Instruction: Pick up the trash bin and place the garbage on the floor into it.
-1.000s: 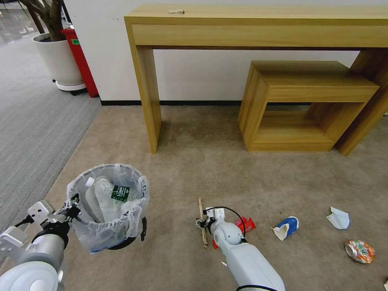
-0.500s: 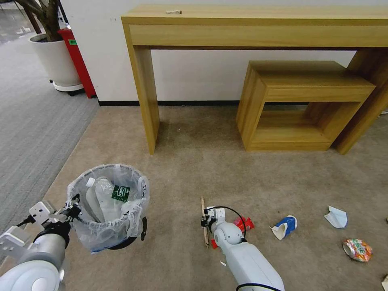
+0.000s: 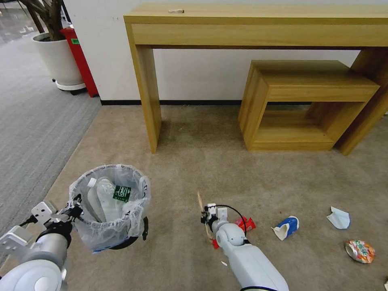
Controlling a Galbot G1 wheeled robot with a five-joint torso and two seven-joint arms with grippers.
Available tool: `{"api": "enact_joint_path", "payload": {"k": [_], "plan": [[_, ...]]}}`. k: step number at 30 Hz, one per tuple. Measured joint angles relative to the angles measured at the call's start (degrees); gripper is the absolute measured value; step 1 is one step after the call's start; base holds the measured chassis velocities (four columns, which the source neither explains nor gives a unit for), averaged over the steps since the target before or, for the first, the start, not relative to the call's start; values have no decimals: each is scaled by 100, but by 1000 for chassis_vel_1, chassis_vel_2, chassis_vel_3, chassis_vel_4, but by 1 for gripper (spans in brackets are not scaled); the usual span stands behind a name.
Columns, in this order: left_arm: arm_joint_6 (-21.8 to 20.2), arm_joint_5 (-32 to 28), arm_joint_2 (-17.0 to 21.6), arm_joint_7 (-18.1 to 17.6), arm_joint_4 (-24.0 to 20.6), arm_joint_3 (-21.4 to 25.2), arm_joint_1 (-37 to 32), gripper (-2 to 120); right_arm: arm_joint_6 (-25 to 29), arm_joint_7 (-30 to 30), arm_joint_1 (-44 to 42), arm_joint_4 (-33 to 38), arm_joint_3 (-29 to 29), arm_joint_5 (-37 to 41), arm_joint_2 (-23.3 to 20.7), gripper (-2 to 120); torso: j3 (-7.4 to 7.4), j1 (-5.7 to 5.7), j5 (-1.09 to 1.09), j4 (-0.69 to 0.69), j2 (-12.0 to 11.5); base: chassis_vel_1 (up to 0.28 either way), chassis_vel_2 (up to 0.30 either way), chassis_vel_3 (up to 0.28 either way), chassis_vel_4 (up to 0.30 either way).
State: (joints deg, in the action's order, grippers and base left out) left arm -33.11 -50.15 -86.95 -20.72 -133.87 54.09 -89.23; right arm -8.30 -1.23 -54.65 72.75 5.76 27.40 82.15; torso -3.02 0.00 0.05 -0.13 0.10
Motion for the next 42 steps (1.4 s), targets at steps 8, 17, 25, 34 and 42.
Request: {"api": "enact_joint_path", "payload": {"k": [8, 17, 25, 34, 42], "plan": [[8, 90, -167, 0, 8, -510, -28, 3, 2745, -2305, 234, 982, -110, 1813, -141, 0, 0, 0, 0, -2, 0, 0, 0, 0, 0], [114, 570, -290, 83, 25, -1155, -91, 3, 3103, -2296, 757, 1579, -805, 2461, -45, 0, 0, 0, -1, -1, 1, 0, 0, 0, 0], [160, 667, -283, 121, 118, -1231, -81, 3, 2825, -2491, 1126, 1985, -1622, 2454, -64, 0, 0, 0, -1, -1, 1, 0, 0, 0, 0], [161, 596, -225, 122, 200, -1104, -20, 3, 2782, -3131, 1009, 1740, -1787, 2015, -144, 0, 0, 0, -1, -2, 1, 0, 0, 0, 0], [147, 596, -244, 108, 298, -1108, 63, 3, 2788, -3410, 962, 1557, -1762, 1882, -209, 20, 0, 0, -1, -2, 1, 0, 0, 0, 0]]}}
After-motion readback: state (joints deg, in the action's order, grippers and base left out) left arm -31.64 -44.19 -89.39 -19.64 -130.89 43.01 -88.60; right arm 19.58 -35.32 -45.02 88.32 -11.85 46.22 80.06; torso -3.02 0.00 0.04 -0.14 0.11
